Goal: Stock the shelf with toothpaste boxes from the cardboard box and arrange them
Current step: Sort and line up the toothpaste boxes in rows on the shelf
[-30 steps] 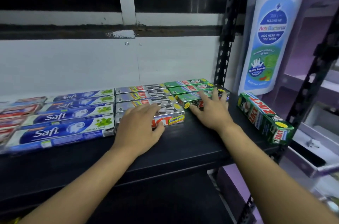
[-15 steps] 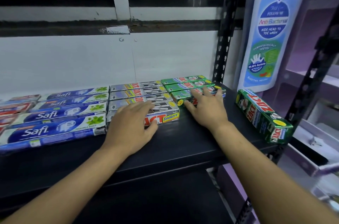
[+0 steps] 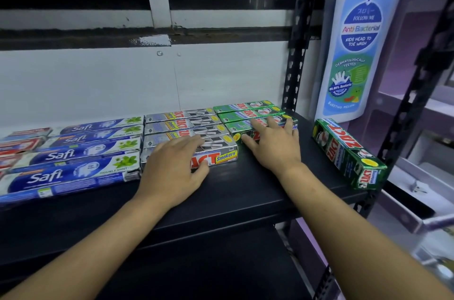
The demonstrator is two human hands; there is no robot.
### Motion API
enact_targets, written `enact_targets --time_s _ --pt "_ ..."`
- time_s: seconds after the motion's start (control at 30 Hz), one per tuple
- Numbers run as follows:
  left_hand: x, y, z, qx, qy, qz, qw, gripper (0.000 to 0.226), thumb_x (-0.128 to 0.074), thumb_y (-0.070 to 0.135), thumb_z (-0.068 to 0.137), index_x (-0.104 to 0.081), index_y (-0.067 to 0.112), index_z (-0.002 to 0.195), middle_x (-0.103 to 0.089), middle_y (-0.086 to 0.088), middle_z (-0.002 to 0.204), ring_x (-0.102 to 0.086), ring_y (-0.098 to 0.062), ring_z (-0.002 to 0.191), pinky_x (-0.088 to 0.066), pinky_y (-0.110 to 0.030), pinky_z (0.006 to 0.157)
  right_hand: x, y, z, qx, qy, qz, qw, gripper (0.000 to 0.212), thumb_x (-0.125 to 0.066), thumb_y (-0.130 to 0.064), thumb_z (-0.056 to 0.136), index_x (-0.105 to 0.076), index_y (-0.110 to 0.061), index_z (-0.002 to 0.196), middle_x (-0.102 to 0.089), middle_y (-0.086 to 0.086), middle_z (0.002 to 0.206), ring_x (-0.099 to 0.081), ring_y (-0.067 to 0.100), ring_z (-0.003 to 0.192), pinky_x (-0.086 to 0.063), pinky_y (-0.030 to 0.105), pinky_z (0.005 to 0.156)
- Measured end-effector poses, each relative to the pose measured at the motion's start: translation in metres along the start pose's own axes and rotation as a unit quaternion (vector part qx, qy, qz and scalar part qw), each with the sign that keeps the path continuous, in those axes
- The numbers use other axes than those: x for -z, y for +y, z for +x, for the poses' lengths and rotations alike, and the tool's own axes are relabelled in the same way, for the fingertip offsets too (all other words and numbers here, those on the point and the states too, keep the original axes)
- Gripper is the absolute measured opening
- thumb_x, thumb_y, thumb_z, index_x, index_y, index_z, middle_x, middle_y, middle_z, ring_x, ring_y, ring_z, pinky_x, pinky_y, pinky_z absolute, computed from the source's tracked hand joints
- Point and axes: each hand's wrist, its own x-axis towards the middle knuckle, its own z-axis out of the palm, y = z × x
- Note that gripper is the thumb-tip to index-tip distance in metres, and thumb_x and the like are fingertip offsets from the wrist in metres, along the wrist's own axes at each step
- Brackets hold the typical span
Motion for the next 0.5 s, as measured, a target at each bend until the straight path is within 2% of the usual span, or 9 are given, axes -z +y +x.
enact_targets --time_s 0.2,0.4,0.5 --pt "0.0000 -0.0006 -0.0008 0.000 0.001 -0.003 1.000 0.047 -0.062 0.041 0.090 -0.059 0.024 0.133 -0.058 0.006 0.139 -0.053 -0.017 0.128 -0.035 -0.041 0.108 -0.0003 -0.0003 -0.0005 -0.004 -0.003 -0.007 1.000 0.059 -0.035 -0.069 0.092 -0.036 -0.042 0.145 -0.032 0.002 0.156 -0.011 0.050 0.144 -0.017 0.063 0.115" --pt "-0.0006 -0.0010 0.0005 0.003 0.010 -0.008 1.000 0.044 -0.063 0.040 0.089 -0.061 0.024 0.130 -0.063 0.006 0.132 -0.056 -0.018 0.122 -0.038 -0.041 0.105 0.0021 0.0002 -0.0024 -0.004 -0.015 -0.007 1.000 0.063 -0.034 -0.068 0.093 -0.030 -0.040 0.149 -0.026 0.004 0.159 -0.007 0.050 0.145 -0.014 0.060 0.117" --pt "-0.0011 -0.0020 0.0009 0.006 0.011 -0.013 1.000 0.044 -0.062 0.040 0.089 -0.061 0.024 0.130 -0.064 0.006 0.131 -0.056 -0.018 0.121 -0.038 -0.041 0.105 0.0053 0.0014 -0.0050 -0.001 -0.006 -0.006 1.000 0.065 -0.038 -0.066 0.094 -0.031 -0.035 0.151 -0.023 0.009 0.161 -0.013 0.048 0.144 -0.016 0.057 0.118"
